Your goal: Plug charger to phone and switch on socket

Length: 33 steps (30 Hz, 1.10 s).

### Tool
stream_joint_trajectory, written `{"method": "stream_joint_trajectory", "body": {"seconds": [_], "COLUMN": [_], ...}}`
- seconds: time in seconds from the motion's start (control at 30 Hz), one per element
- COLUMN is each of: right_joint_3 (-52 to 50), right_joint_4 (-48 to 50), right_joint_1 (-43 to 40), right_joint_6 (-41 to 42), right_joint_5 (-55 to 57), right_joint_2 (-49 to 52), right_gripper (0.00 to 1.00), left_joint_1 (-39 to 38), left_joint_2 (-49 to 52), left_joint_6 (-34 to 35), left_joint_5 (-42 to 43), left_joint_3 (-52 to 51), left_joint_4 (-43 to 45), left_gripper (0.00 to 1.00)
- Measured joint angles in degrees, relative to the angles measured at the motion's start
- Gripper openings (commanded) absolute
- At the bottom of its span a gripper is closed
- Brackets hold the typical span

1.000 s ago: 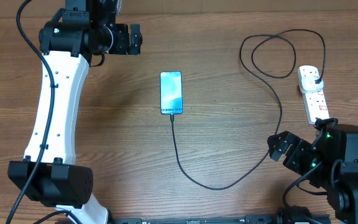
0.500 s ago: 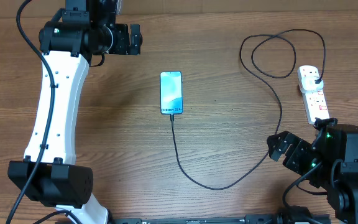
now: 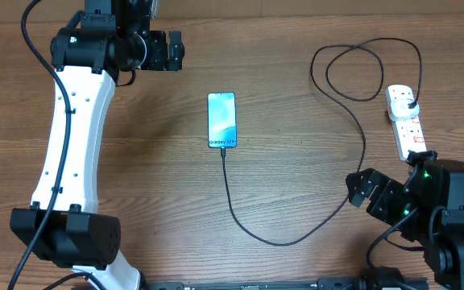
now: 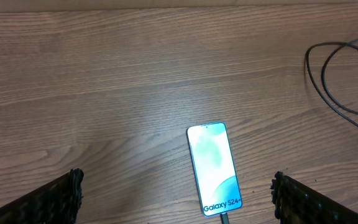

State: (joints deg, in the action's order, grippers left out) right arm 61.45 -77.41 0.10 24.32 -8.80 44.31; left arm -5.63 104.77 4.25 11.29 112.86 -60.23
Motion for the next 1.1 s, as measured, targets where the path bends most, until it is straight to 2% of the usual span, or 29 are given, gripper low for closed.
{"method": "stream_joint_trajectory", "body": {"seconds": [1.1], "right_joint_3": [-0.04], "right_joint_4": [6.51], "right_joint_1": [0.42], "right_joint_6": [-4.07], "right_joint_5": [0.02], "right_joint_2": [-0.17], "right_gripper": [1.00], "left_joint_1": [0.00], "left_joint_2": [0.00], "left_joint_6": [0.00], "left_joint_5": [0.00], "left_joint_3": [0.00], "left_joint_4": [0.00], "left_gripper": [1.00]}}
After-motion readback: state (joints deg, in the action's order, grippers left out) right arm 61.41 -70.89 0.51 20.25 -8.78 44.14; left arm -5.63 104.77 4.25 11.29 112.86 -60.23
